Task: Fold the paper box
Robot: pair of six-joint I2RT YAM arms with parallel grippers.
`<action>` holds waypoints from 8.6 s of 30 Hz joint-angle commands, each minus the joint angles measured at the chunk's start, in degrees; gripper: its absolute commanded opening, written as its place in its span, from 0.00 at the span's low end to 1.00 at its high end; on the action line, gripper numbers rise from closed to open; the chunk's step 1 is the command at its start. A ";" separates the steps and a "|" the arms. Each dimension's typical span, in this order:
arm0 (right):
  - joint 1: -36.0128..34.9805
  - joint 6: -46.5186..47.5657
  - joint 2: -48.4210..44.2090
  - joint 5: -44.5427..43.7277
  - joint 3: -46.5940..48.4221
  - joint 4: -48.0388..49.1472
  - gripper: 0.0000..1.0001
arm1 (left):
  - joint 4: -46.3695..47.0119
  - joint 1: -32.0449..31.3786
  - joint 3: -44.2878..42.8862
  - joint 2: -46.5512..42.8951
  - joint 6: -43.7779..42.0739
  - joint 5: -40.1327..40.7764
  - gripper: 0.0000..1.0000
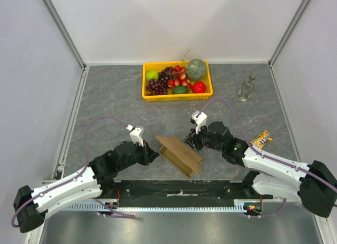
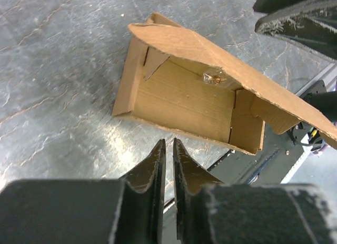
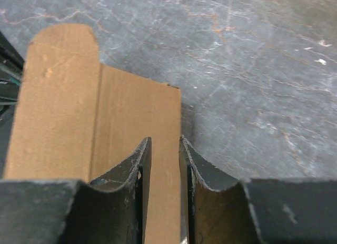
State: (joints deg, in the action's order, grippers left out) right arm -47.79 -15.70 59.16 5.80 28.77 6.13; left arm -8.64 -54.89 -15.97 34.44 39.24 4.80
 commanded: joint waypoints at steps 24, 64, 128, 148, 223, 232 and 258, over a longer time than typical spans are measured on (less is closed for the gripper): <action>-12.06 0.06 12.48 4.31 -0.47 9.07 0.31 | -33.54 -0.65 -12.77 -2.79 22.01 22.27 0.02; -48.34 -2.31 -2.74 -14.92 15.70 -22.66 0.29 | -25.81 -0.65 -12.68 -2.00 14.46 13.92 0.02; -24.72 14.04 30.94 -20.05 1.73 22.26 0.00 | -35.30 -0.57 -8.55 -10.97 24.12 23.50 0.02; -23.50 7.80 8.34 -16.68 17.97 5.73 0.00 | -31.00 -0.56 -7.50 -8.33 24.04 21.75 0.02; 8.59 -10.75 19.15 -0.61 7.00 -10.44 0.00 | -4.63 2.25 -13.82 30.51 9.63 12.60 0.02; 12.63 -9.52 22.22 -1.32 11.30 -9.47 0.00 | 1.43 7.51 -20.15 39.91 3.57 8.75 0.02; 10.54 1.28 19.66 15.02 17.00 2.14 0.00 | -0.32 23.25 -19.37 32.98 -2.77 3.03 0.02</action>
State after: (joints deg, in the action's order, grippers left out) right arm -33.47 -16.36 75.92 7.64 44.23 2.94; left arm -11.22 -31.62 -36.53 68.53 37.91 10.17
